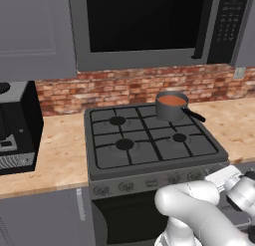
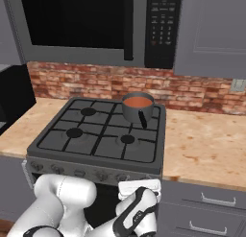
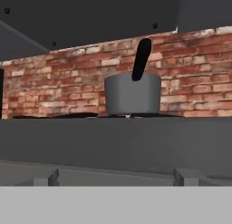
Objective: Wait until the marinara sauce is simmered to a deep red color and then turn off the stove.
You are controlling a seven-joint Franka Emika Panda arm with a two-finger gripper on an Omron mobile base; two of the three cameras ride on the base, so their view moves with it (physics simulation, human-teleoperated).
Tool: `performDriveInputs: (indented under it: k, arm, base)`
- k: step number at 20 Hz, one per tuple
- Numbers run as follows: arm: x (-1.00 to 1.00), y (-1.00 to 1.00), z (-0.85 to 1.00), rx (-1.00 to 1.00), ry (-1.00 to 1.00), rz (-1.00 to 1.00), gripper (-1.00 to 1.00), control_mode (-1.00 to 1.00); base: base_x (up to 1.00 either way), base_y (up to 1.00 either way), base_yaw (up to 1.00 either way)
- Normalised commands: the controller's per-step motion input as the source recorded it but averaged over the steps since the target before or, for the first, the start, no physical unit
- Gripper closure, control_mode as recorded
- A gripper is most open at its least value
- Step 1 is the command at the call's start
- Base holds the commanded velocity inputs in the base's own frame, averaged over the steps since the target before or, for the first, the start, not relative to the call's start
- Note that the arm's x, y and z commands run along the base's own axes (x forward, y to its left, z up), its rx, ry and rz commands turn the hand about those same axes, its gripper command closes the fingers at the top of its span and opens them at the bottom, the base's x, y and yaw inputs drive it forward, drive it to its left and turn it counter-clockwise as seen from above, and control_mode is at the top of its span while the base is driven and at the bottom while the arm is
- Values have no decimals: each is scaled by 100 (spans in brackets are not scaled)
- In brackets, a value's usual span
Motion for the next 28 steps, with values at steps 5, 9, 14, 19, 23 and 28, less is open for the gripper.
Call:
performDriveInputs:
  k: [5, 9, 14, 19, 23, 28]
  arm:
    - [12, 14, -15, 0, 0, -9, -100, -100]
    - [17, 24, -29, 0, 0, -11, -100, -100]
    - [2, 9, -16, 0, 0, -8, -100, -100]
    - [-8, 16, -1, 0, 0, 0, -100, -100]
    - [-12, 17, -6, 0, 0, 0, -100, -100]
    - [-11, 31, -12, 0, 0, 0, -100, -100]
  base:
    - [0, 0, 0]
    - [0, 0, 0]
    - [0, 0, 0]
    - [0, 0, 0]
    - [0, 0, 0]
    - [0, 0, 0]
